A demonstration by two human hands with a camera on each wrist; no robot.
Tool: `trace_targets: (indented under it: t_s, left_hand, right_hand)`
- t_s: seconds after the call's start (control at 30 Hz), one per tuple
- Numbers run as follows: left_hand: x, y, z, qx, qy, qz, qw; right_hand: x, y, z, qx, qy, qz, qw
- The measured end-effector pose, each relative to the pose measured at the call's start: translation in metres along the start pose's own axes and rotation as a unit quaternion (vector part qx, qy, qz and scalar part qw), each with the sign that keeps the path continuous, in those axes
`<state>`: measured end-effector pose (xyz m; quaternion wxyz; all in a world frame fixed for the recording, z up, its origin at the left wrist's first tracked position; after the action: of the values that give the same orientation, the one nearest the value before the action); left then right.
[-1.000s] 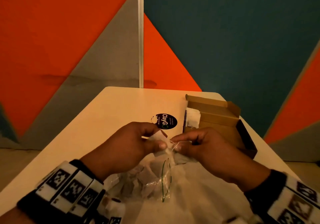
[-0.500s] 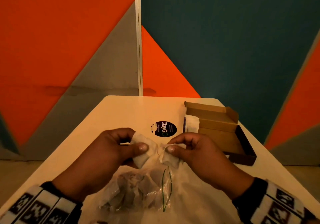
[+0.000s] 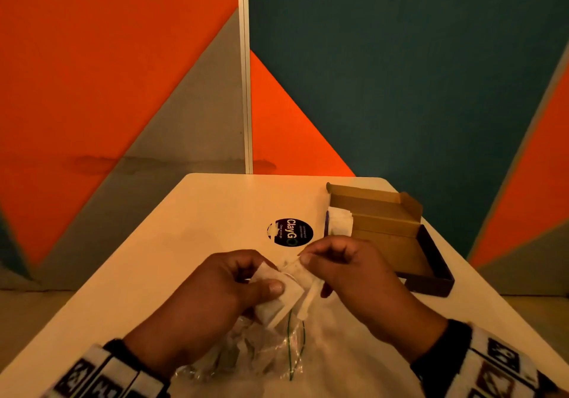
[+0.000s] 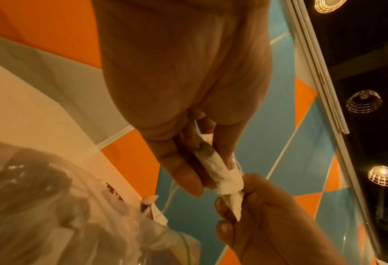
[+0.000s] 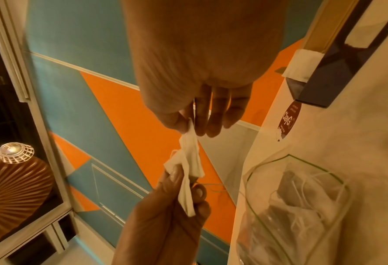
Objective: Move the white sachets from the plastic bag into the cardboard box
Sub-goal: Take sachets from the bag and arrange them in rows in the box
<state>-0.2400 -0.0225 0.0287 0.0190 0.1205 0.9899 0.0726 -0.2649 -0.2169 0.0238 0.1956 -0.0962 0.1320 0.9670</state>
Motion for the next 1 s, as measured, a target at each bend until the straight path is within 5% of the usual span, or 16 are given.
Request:
trace_targets:
  t_s: [0.2,0.33,0.5,0.67,1.0]
  left_hand:
    - [-0.004,0.008,-0.005,-0.111,-0.052,0.019,0.992]
    - [-0.011,0.020,-0.007,-0.245,-0.098,0.040,0.964]
    - [-0.017,0.023,-0.017,-0.381,-0.150,0.065,0.910]
    - [-0.018,0.020,-0.024,-0.453,-0.189,0.116,0.863]
    - [-0.022,0.039,-0.020,-0.453,-0.163,0.103,0.870]
  right_hand:
    - [0.000,0.006,-0.007,0.000,-0.055,-0.003,0.998]
    - [0.000,0.012,-0.010,0.012,-0.140,0.063,0.988]
    - [0.004,0.007,-0.004,0.102,-0.030,0.175,0.979]
    - [0.003,-0.004,0.000,0.148,0.065,0.121,0.979]
    - [-0.004,0.018,-0.014,0.167,0.023,0.106,0.980]
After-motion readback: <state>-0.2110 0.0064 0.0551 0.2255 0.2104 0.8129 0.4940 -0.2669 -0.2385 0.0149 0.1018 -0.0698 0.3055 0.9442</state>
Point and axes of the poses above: each hand's wrist, its own x-axis away from the middle knuckle, its own y-axis out of the back of the hand, z = x × y, the point moved 1 cm from there along -x, towards the middle knuckle, and after that the axes turned 13 degrees about -z, right-handed, at the moved point
